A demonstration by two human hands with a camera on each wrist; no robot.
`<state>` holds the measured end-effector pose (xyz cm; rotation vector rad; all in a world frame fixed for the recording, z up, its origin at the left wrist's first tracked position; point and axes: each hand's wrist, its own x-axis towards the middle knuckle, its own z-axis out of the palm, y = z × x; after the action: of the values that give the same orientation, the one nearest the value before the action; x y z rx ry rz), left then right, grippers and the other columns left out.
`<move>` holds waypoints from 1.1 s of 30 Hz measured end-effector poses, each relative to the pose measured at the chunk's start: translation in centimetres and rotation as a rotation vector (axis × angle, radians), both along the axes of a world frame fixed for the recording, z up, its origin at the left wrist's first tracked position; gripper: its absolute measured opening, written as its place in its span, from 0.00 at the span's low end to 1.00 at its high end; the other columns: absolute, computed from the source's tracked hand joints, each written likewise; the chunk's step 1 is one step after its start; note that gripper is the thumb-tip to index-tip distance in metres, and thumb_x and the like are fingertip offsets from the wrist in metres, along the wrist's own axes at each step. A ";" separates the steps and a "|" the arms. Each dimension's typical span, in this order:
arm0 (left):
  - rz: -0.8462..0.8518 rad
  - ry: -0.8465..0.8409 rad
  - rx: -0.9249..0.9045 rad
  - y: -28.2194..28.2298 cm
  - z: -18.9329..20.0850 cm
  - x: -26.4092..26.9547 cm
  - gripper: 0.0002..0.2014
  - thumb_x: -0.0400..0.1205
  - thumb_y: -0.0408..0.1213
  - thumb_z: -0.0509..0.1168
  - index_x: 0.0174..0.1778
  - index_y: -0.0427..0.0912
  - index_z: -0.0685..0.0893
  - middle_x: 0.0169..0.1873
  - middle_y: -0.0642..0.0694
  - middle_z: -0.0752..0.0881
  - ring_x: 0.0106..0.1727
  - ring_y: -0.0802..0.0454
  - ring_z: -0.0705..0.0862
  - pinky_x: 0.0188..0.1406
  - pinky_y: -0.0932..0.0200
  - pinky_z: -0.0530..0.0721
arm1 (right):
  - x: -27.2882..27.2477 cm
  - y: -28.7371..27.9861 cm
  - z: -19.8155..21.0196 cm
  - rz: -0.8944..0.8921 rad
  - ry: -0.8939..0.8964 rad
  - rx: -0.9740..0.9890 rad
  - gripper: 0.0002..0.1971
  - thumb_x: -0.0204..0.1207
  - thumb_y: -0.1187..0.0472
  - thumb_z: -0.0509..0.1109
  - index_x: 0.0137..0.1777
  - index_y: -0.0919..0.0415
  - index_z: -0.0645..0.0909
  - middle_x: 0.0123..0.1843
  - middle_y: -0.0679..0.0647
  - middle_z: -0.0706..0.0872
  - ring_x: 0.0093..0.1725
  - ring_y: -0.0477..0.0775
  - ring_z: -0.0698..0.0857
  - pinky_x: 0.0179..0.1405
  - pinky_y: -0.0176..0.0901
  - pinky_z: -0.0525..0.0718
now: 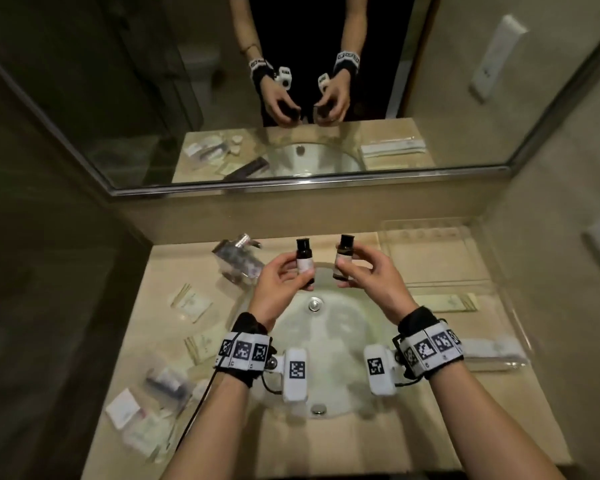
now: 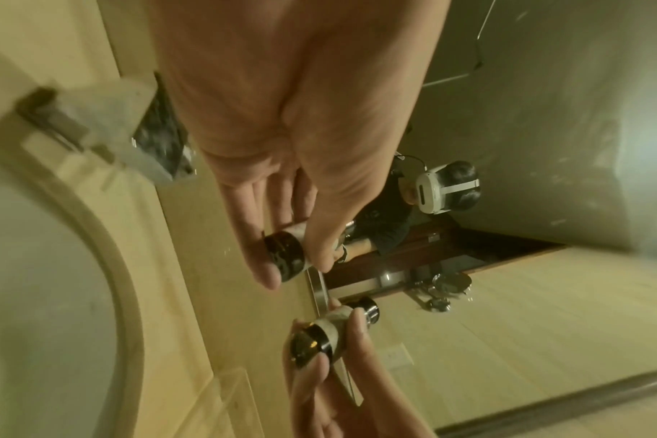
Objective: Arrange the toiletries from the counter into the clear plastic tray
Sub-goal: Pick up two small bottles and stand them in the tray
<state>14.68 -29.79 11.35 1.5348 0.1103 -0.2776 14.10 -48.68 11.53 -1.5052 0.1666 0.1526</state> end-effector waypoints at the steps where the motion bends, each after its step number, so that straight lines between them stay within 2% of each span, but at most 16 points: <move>1: -0.023 0.011 -0.003 -1.9 0.1 -0.4 0.22 0.76 0.29 0.73 0.66 0.36 0.79 0.58 0.36 0.87 0.57 0.41 0.88 0.54 0.48 0.89 | -0.5 -2.0 -0.2 -0.009 -0.001 -0.010 0.21 0.76 0.65 0.75 0.69 0.64 0.78 0.64 0.65 0.85 0.52 0.61 0.91 0.45 0.46 0.91; 4: -0.058 0.018 -0.024 -7.7 0.0 -1.5 0.22 0.74 0.25 0.73 0.64 0.35 0.78 0.53 0.34 0.88 0.52 0.44 0.87 0.45 0.56 0.89 | -2.2 -7.6 -1.0 -0.034 0.013 -0.010 0.24 0.75 0.66 0.76 0.71 0.60 0.77 0.60 0.67 0.87 0.51 0.62 0.92 0.52 0.51 0.90; 7: -0.069 0.023 0.006 -12.6 -0.4 -2.0 0.26 0.70 0.26 0.77 0.63 0.34 0.77 0.50 0.33 0.88 0.46 0.46 0.86 0.36 0.59 0.86 | -3.8 -12.0 -1.5 -0.057 0.041 0.012 0.25 0.76 0.65 0.76 0.73 0.59 0.76 0.61 0.69 0.86 0.50 0.61 0.93 0.58 0.53 0.89; 12: -0.094 0.080 0.068 -18.3 -1.8 -2.8 0.27 0.68 0.29 0.79 0.63 0.36 0.80 0.45 0.38 0.84 0.39 0.50 0.87 0.33 0.61 0.86 | -5.5 -17.0 -2.7 -0.107 0.068 0.035 0.27 0.78 0.67 0.73 0.76 0.57 0.73 0.59 0.65 0.89 0.53 0.59 0.92 0.61 0.52 0.87; 14: -0.118 0.096 0.088 -20.2 -2.5 -3.1 0.27 0.69 0.32 0.79 0.63 0.36 0.81 0.48 0.35 0.82 0.38 0.48 0.87 0.33 0.62 0.86 | -6.2 -18.7 -3.4 -0.134 0.082 0.050 0.28 0.78 0.65 0.74 0.77 0.57 0.73 0.60 0.64 0.88 0.53 0.59 0.92 0.62 0.53 0.86; 17: -0.125 0.160 0.048 -22.2 -3.5 -3.5 0.25 0.74 0.34 0.75 0.66 0.32 0.79 0.52 0.32 0.80 0.36 0.47 0.89 0.36 0.63 0.88 | -7.2 -20.2 -4.2 -0.194 0.104 0.024 0.28 0.75 0.67 0.76 0.75 0.55 0.77 0.59 0.65 0.87 0.53 0.59 0.92 0.59 0.53 0.88; 20: -0.131 0.256 -0.004 -23.5 -4.4 -3.6 0.24 0.79 0.34 0.70 0.69 0.31 0.75 0.51 0.37 0.79 0.36 0.47 0.90 0.38 0.63 0.90 | -8.0 -21.2 -5.1 -0.283 0.147 -0.060 0.25 0.68 0.68 0.82 0.66 0.57 0.83 0.56 0.64 0.89 0.50 0.58 0.92 0.50 0.46 0.91; 22: -0.166 0.305 -0.020 -24.2 -5.1 -3.5 0.22 0.80 0.33 0.69 0.69 0.31 0.74 0.48 0.40 0.81 0.37 0.46 0.90 0.38 0.64 0.90 | -8.3 -21.8 -5.6 -0.335 0.181 -0.141 0.25 0.64 0.66 0.84 0.62 0.58 0.85 0.53 0.59 0.90 0.48 0.56 0.91 0.44 0.36 0.89; 24: -0.193 0.338 -0.024 -24.9 -6.2 -3.3 0.21 0.81 0.31 0.67 0.68 0.30 0.74 0.46 0.40 0.82 0.37 0.45 0.90 0.37 0.64 0.90 | -8.5 -22.4 -6.2 -0.360 0.233 -0.249 0.25 0.64 0.62 0.85 0.62 0.61 0.85 0.50 0.53 0.88 0.47 0.52 0.89 0.36 0.23 0.83; 25: -0.210 0.356 -0.022 -25.3 -6.7 -3.3 0.20 0.81 0.30 0.67 0.68 0.29 0.74 0.45 0.40 0.82 0.36 0.47 0.90 0.38 0.63 0.90 | -8.7 -22.6 -6.5 -0.368 0.259 -0.288 0.25 0.65 0.61 0.84 0.62 0.62 0.84 0.51 0.52 0.87 0.48 0.51 0.87 0.34 0.20 0.80; 26: -0.230 0.377 -0.014 -25.7 -7.3 -3.1 0.20 0.81 0.30 0.67 0.68 0.29 0.74 0.45 0.41 0.83 0.35 0.49 0.90 0.40 0.60 0.90 | -8.9 -22.8 -7.1 -0.379 0.285 -0.303 0.25 0.66 0.60 0.84 0.63 0.62 0.83 0.53 0.52 0.86 0.50 0.50 0.85 0.36 0.20 0.79; 28: -0.275 0.412 0.004 -26.5 -8.3 -3.1 0.18 0.82 0.31 0.66 0.67 0.30 0.74 0.44 0.44 0.84 0.32 0.52 0.90 0.44 0.54 0.88 | -9.1 -23.5 -8.1 -0.402 0.339 -0.275 0.25 0.70 0.61 0.81 0.66 0.62 0.81 0.56 0.53 0.85 0.54 0.50 0.84 0.46 0.27 0.79; 29: -0.294 0.427 0.002 -26.9 -8.5 -3.1 0.18 0.82 0.30 0.66 0.67 0.31 0.74 0.43 0.45 0.84 0.32 0.53 0.90 0.44 0.54 0.88 | -9.2 -23.9 -8.6 -0.421 0.363 -0.245 0.23 0.71 0.62 0.80 0.66 0.62 0.81 0.57 0.54 0.86 0.54 0.50 0.85 0.46 0.29 0.80; 31: -0.316 0.456 -0.013 -27.7 -9.0 -3.0 0.18 0.82 0.28 0.65 0.68 0.31 0.73 0.42 0.44 0.84 0.34 0.50 0.89 0.38 0.62 0.90 | -9.3 -24.6 -9.8 -0.460 0.419 -0.206 0.16 0.74 0.64 0.77 0.61 0.62 0.82 0.54 0.56 0.88 0.47 0.47 0.87 0.37 0.24 0.82; 33: -0.332 0.486 -0.022 -28.4 -9.3 -3.0 0.17 0.82 0.27 0.64 0.66 0.31 0.74 0.42 0.44 0.84 0.36 0.49 0.88 0.33 0.66 0.89 | -9.4 -25.4 -11.2 -0.497 0.460 -0.199 0.17 0.76 0.65 0.75 0.64 0.68 0.83 0.54 0.59 0.90 0.43 0.47 0.88 0.35 0.25 0.84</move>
<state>11.65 -58.24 2.01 1.4343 0.2339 -0.9114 4.72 -74.06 0.35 -1.5606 0.9384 0.0807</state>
